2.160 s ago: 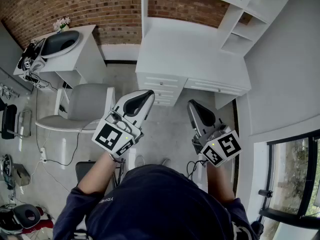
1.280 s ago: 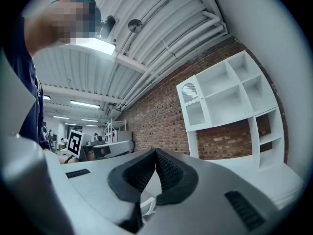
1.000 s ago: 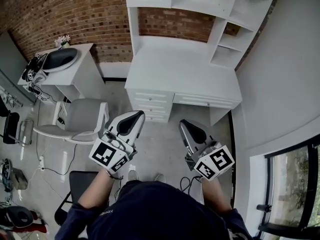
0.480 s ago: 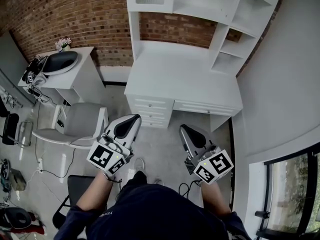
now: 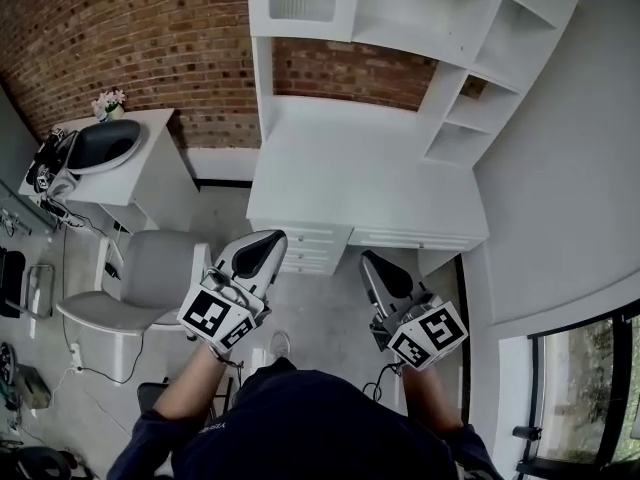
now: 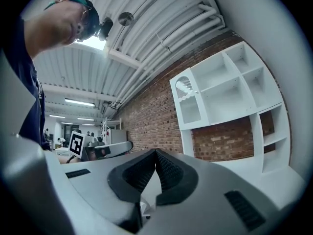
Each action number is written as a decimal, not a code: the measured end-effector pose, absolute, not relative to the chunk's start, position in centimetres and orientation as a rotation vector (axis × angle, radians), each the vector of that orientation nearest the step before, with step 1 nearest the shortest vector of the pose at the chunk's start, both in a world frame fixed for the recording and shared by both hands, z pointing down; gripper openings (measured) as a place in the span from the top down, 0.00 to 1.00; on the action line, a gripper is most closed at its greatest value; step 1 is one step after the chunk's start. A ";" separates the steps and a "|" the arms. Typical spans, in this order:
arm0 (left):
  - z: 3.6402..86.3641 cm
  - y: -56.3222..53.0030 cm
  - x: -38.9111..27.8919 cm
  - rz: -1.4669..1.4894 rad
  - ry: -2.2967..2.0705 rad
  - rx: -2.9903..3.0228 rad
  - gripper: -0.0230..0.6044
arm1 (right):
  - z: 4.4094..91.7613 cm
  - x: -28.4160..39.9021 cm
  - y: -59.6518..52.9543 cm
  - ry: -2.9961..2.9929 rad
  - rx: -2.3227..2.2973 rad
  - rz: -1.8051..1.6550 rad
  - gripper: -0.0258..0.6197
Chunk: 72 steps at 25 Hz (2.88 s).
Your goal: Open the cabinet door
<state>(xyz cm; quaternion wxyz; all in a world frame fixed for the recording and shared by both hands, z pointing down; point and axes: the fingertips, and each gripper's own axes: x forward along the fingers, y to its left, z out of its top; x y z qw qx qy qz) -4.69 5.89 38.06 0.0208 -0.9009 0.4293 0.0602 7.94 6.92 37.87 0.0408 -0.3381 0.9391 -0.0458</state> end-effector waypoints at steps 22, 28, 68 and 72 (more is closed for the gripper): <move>36.3 -12.8 -11.2 0.185 1.227 -2.799 0.95 | 36.2 0.3 -11.9 2.845 -1.104 -0.112 0.93; 35.4 -18.1 -9.3 0.153 1.281 -2.733 0.95 | 36.0 2.2 -17.4 2.855 -1.021 -0.106 0.93; 3.8 -50.9 0.2 -0.536 1.157 -1.593 0.76 | 30.3 10.0 -33.0 2.668 -1.057 0.008 0.93; 3.8 -51.9 0.4 -0.548 1.168 -1.580 0.76 | 30.8 10.5 -33.8 2.672 -1.063 -0.007 0.93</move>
